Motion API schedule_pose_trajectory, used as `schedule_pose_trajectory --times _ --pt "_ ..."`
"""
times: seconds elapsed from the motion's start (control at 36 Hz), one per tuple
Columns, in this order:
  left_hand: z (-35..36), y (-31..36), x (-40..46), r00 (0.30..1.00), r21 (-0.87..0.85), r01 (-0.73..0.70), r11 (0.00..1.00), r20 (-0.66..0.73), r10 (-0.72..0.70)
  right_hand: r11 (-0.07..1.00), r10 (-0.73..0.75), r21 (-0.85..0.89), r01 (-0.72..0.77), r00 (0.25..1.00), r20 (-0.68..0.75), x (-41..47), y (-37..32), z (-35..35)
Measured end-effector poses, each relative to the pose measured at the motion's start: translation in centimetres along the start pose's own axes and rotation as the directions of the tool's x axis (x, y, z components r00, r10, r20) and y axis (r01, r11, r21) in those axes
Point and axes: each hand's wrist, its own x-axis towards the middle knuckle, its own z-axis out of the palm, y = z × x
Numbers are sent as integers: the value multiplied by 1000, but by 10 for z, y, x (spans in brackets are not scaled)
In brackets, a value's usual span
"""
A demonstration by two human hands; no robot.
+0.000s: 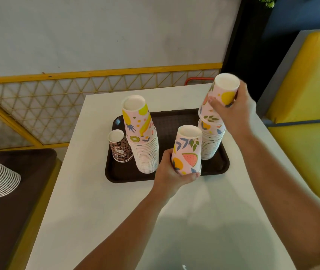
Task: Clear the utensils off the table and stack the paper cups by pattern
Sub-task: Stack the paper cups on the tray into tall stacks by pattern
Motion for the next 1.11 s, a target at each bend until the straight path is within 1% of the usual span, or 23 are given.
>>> schedule_pose_trajectory --times 0.06,0.11,0.17,0.22,0.28,0.42,0.5,0.56,0.72,0.86,0.94,1.11 --pt "0 0 -1 1000 -4 15 1000 1 -15 999 17 -45 -16 1000 18 -6 0 0" --pt "0 1 -2 1000 -4 22 1000 -1 -22 998 19 -64 -21 999 -32 -13 -2 -2" --pt "1 1 -3 1000 3 18 1000 -10 -18 999 -51 -18 50 994 -96 -24 -5 -3" --pt "1 1 -4 1000 5 9 1000 -20 -9 991 -125 43 130 986 -111 -41 -7 -3" --pt "2 2 -5 999 -8 2 1000 -34 -3 985 -148 74 153 987 -66 -58 -8 -2" --pt "4 9 -8 999 -31 -18 999 -40 16 993 -101 68 93 985 137 -88 -2 9" --pt "5 13 -9 997 -27 -45 999 -58 43 998 -16 56 0 959 284 -97 1 12" --pt "6 15 -10 997 -38 -50 998 -57 48 998 14 60 -35 945 327 -101 2 11" --pt "1 10 -11 997 -42 -63 997 42 64 998 -2 57 -17 951 309 -100 -1 9" --pt "-1 8 -9 997 -16 -60 998 44 61 999 0 47 -16 949 317 -97 -1 9" --pt "-3 10 -8 996 -1 -72 997 46 72 997 -3 73 -20 950 312 -94 -1 8" --pt "-8 12 -4 997 -24 -67 997 47 68 995 -34 102 1 946 321 -84 -6 5"
